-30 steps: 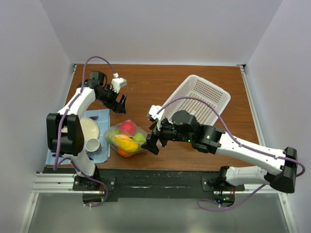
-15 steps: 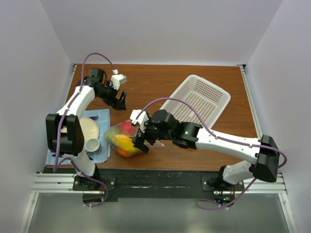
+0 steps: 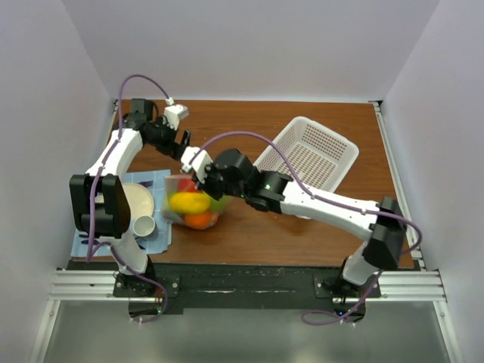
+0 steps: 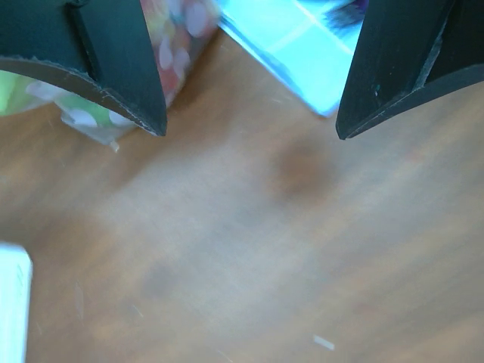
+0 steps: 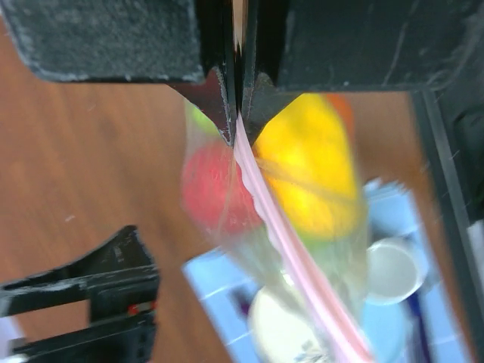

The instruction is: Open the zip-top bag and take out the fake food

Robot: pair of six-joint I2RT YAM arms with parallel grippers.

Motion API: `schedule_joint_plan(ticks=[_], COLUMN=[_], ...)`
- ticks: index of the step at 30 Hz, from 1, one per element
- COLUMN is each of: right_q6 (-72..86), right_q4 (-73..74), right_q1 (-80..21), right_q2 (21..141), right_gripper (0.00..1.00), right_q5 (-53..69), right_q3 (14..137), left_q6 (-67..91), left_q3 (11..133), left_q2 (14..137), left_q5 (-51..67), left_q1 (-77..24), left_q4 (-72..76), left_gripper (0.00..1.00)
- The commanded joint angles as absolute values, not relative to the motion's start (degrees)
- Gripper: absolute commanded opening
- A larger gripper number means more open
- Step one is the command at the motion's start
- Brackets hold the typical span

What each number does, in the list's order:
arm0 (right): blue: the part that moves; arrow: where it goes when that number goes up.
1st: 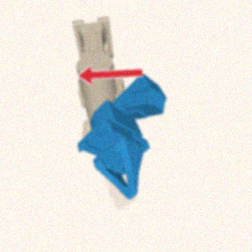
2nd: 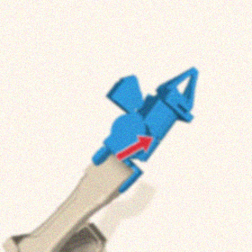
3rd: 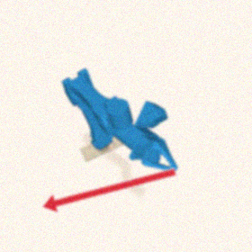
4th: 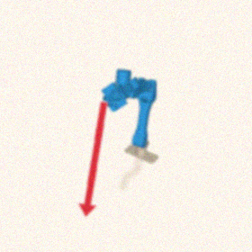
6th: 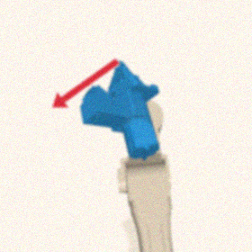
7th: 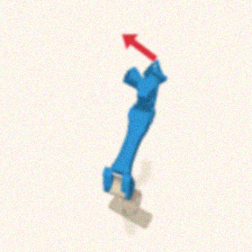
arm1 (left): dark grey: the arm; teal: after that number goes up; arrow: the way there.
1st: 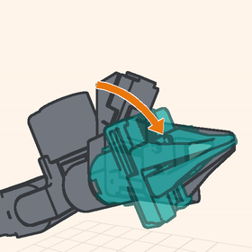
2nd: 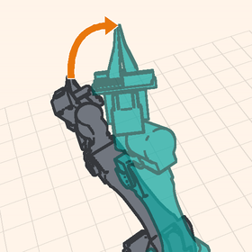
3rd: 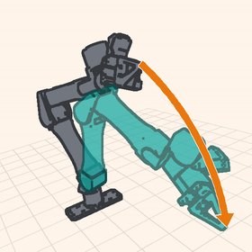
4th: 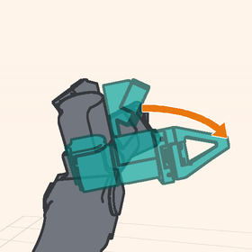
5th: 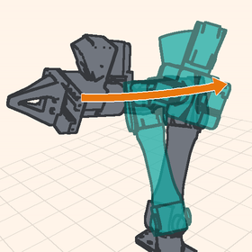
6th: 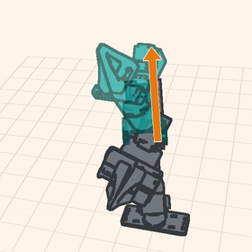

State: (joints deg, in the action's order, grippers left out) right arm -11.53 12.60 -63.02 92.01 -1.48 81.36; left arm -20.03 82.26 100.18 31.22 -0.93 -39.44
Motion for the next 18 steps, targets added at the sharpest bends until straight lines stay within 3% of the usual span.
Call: schedule_joint_plan(ticks=[1,11,14,18], right_q6=[-16.8,-31.5,-31.7,-29.5], right_q4=[8.5,1.3,-3.5,-5.4], right_q1=[-57.2,-55.3,-55.2,-56.3], right_q2=[98.2,115.3,116.8,111.7], right_gripper=[0.0,0.0,0.0,0.0], right_q5=[-2.3,-5.9,-8.0,-8.9], right_q3=[93.3,114.2,113.4,103.7], left_q6=[-13.1,-10.5,-10.5,-10.2], left_q3=[90.3,97.2,97.1,96.0], left_q2=[104.3,107.7,107.9,108.2], left_q5=[34.0,35.2,35.3,36.6], left_q1=[5.6,10.5,10.7,10.8], left_q4=[-33.7,-32.3,-32.2,-31.8], left_gripper=[1.0,1.0,1.0,1.0])
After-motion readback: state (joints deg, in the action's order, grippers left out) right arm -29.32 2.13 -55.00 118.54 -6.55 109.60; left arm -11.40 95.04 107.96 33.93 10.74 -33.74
